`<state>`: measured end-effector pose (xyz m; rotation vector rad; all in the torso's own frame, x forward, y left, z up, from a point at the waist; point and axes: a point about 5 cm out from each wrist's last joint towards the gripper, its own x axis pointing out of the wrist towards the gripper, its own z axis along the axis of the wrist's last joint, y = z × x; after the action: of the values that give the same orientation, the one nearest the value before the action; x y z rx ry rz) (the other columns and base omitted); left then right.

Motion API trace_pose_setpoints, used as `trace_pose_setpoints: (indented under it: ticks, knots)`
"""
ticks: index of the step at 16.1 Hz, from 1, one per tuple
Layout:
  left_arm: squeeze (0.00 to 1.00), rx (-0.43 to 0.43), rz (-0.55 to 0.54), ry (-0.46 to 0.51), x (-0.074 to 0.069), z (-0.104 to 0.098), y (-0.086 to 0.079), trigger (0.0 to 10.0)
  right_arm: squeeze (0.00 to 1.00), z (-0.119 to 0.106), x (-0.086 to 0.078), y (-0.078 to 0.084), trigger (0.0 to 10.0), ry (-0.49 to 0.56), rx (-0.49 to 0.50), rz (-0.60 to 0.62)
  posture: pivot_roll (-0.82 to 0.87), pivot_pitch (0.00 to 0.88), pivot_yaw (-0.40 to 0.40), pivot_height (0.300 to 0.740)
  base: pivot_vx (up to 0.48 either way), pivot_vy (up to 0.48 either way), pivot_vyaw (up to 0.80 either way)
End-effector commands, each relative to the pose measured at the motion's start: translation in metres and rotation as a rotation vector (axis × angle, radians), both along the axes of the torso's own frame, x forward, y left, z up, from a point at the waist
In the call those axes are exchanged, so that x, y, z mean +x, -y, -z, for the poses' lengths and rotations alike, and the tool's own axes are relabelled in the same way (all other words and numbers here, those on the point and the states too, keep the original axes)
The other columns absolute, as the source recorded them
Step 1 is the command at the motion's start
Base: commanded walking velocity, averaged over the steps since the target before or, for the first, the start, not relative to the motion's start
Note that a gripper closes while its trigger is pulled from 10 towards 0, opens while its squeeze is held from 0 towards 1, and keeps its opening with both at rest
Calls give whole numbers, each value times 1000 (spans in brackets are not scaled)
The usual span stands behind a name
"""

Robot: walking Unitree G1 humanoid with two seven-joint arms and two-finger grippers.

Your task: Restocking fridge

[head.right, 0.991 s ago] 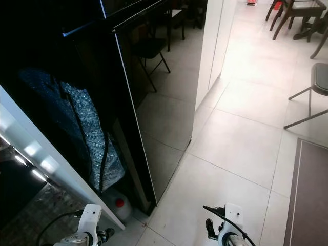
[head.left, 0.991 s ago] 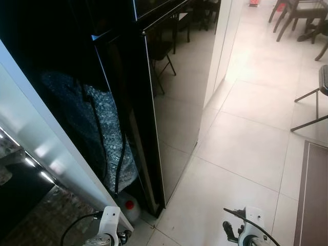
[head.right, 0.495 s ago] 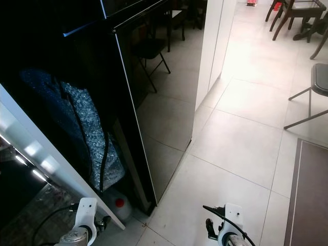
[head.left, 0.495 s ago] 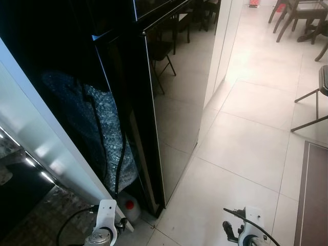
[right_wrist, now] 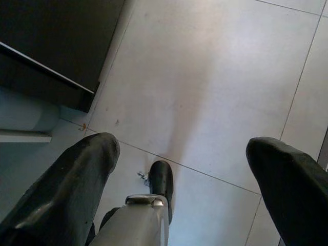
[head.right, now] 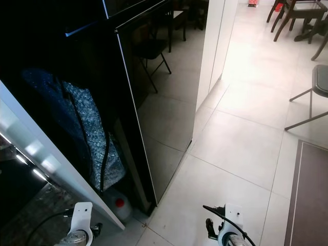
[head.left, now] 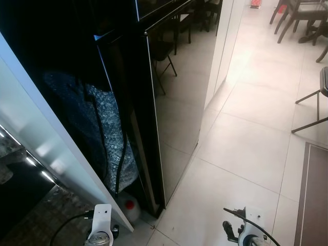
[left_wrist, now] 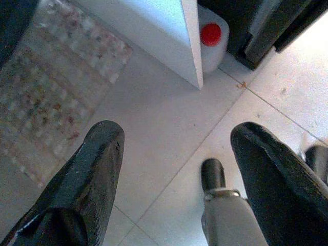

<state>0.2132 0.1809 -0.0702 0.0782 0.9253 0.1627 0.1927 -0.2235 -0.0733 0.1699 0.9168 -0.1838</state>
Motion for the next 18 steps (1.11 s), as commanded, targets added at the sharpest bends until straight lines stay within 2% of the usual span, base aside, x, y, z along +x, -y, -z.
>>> trace_pose_setpoints:
  ticks: [1,2,5,8,9,11,12,13,14,16,17,18]
  knots:
    - [0,10,62,-52,-4,3,0,10000,0,-1,1,1,10000,2,1,4,-107,17,43,740,0,0,0]
    - [0,29,96,-62,-3,3,0,10000,0,-1,2,1,10000,3,2,5,-113,19,43,740,0,0,0]
    - [0,43,100,-52,-2,2,0,10000,0,-1,2,2,10000,4,0,7,-102,25,38,740,0,0,0]
    - [0,86,243,16,7,-4,3,10000,0,-1,2,2,10000,2,0,7,-103,26,40,740,0,0,0]
    - [0,135,304,30,9,-6,3,10000,0,-1,2,2,10000,3,0,5,-102,24,40,740,0,0,0]
    - [0,173,351,53,12,-8,3,10000,0,-1,1,1,10000,2,2,5,-100,20,43,740,0,0,0]
    - [0,240,422,37,13,-9,2,10000,0,-1,1,1,10000,1,1,4,-98,15,46,740,0,0,0]
    - [0,356,417,-6,12,-21,-62,10000,0,-1,1,1,10000,1,1,6,-98,15,50,740,0,0,0]
    - [0,435,391,-49,9,-32,-98,10000,0,0,0,1,10000,2,1,8,-96,12,53,740,0,0,0]
    - [0,454,362,-44,10,-38,-111,10000,0,0,0,0,10000,1,2,11,-98,9,57,740,0,0,0]
    - [0,470,396,-28,14,-41,-110,10000,0,0,0,0,10000,1,3,12,-98,9,57,740,0,0,0]
    - [0,442,403,10,20,-43,-105,10000,0,0,-1,0,10000,1,3,13,-95,4,59,740,0,0,0]
